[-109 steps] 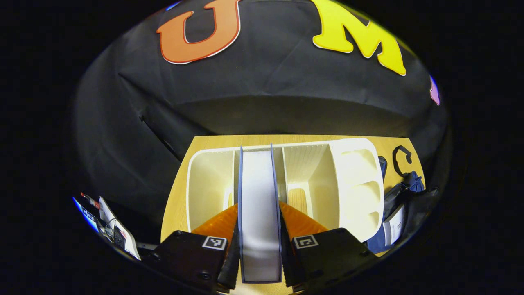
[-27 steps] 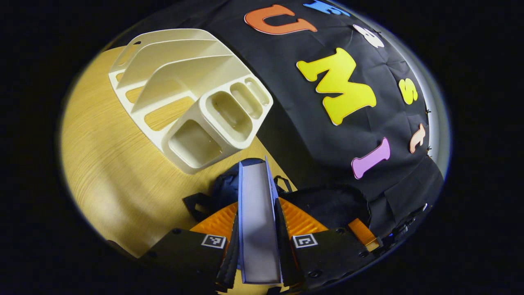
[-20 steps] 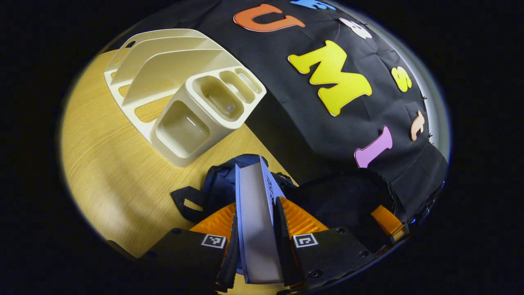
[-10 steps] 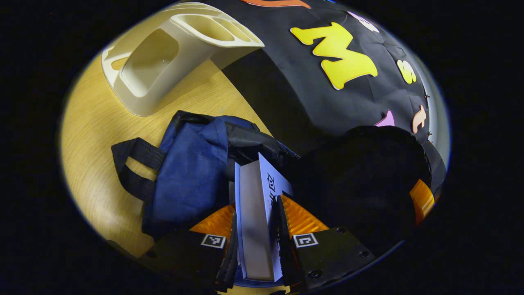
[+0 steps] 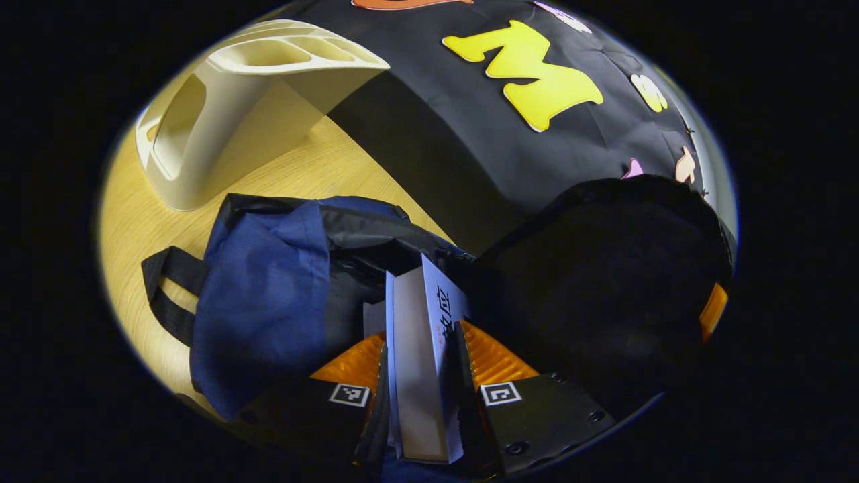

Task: Open the schoolbag, grab two books from the bookshelf and put them into the schoolbag.

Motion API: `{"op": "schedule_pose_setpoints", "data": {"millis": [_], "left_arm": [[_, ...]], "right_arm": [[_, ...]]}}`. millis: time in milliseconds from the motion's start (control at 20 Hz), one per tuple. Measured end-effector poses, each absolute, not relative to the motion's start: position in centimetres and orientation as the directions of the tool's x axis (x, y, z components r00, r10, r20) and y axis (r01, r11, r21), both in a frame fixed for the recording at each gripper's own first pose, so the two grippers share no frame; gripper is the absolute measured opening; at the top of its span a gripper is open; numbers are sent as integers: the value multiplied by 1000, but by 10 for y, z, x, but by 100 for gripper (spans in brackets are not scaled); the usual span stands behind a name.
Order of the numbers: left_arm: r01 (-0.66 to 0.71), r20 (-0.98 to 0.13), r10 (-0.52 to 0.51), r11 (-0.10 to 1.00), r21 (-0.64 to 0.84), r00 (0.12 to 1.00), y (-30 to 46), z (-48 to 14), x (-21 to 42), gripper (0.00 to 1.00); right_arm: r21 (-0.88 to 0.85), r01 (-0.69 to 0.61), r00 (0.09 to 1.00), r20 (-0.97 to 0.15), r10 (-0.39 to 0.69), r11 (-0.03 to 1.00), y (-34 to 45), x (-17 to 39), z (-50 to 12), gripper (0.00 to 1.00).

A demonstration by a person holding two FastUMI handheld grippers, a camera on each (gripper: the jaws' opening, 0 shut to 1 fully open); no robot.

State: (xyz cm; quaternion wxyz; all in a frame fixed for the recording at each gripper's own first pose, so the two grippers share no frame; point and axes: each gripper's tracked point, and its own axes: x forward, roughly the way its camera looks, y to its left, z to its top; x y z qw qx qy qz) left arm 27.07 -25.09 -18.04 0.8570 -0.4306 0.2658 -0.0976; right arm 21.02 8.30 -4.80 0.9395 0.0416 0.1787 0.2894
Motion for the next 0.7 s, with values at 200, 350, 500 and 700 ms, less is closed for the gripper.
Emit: {"op": "schedule_pose_setpoints", "data": {"millis": [200,350,500,700], "left_arm": [[-107,-422,-427,590,-800,800,-253,-199,273,53],[-106,-408,-457,554,-826,790,-253,-193,275,59],[-95,-422,-455,584,-806,784,-250,-192,274,62],[-85,-449,-447,629,-773,773,-243,-193,264,66]], "right_arm": [[180,-529,766,-319,558,829,84,210,-52,8],[185,-517,770,-327,548,836,79,212,-56,12],[186,-490,778,-348,524,852,71,213,-67,8],[171,-440,799,-375,471,882,53,212,-87,8]]}}
